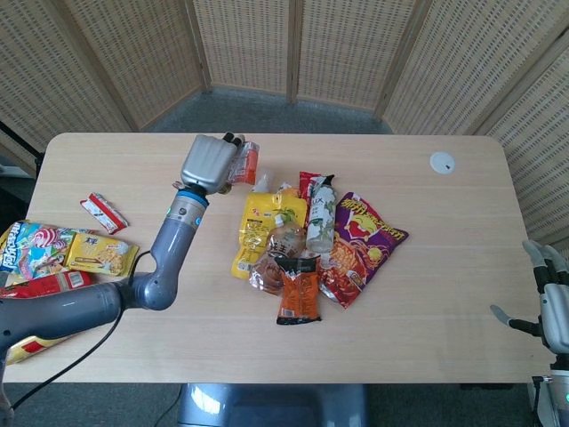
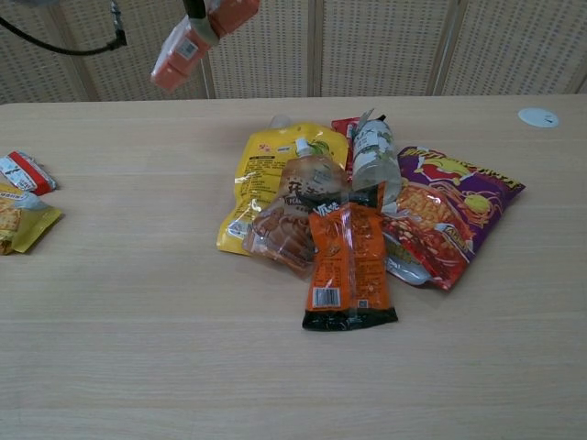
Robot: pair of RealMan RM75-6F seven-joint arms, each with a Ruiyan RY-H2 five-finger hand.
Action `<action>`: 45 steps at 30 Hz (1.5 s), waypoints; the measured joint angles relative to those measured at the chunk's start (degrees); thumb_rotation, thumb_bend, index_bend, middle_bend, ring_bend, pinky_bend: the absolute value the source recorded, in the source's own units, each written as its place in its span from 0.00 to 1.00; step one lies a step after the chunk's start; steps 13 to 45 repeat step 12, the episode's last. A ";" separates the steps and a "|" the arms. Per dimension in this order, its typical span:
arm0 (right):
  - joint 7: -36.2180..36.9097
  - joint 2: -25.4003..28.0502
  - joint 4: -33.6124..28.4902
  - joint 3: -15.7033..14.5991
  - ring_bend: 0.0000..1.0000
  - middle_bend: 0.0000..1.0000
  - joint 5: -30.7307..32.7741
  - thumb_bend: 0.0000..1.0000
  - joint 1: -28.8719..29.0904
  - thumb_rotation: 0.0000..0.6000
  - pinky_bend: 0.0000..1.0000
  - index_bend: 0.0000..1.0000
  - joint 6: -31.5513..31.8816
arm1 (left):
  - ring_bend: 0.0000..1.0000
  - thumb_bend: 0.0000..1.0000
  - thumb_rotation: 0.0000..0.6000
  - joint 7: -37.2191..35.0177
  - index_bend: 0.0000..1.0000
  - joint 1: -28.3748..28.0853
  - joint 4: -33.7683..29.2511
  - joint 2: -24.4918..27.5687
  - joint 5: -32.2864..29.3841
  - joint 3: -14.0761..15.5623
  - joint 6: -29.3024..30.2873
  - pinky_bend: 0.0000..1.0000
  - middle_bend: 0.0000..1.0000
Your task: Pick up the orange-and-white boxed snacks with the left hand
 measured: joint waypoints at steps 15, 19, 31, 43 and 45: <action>1.39 1.07 -1.06 -0.29 0.00 0.00 -1.18 0.00 -0.59 1.00 0.00 0.00 1.23 | 0.69 0.02 1.00 3.27 0.66 3.06 -19.46 17.96 -0.88 -2.58 8.23 0.77 0.66; 1.39 1.07 -1.06 -0.29 0.00 0.00 -1.18 0.00 -0.59 1.00 0.00 0.00 1.23 | 0.69 0.02 1.00 3.27 0.66 3.06 -19.46 17.96 -0.88 -2.58 8.23 0.77 0.66; 1.39 1.07 -1.06 -0.29 0.00 0.00 -1.18 0.00 -0.59 1.00 0.00 0.00 1.23 | 0.69 0.02 1.00 3.27 0.66 3.06 -19.46 17.96 -0.88 -2.58 8.23 0.77 0.66; 1.39 1.07 -1.06 -0.29 0.00 0.00 -1.18 0.00 -0.59 1.00 0.00 0.00 1.23 | 0.69 0.02 1.00 3.27 0.66 3.06 -19.46 17.96 -0.88 -2.58 8.23 0.77 0.66; 1.39 1.07 -1.06 -0.29 0.00 0.00 -1.18 0.00 -0.59 1.00 0.00 0.00 1.23 | 0.69 0.02 1.00 3.27 0.66 3.06 -19.46 17.96 -0.88 -2.58 8.23 0.77 0.66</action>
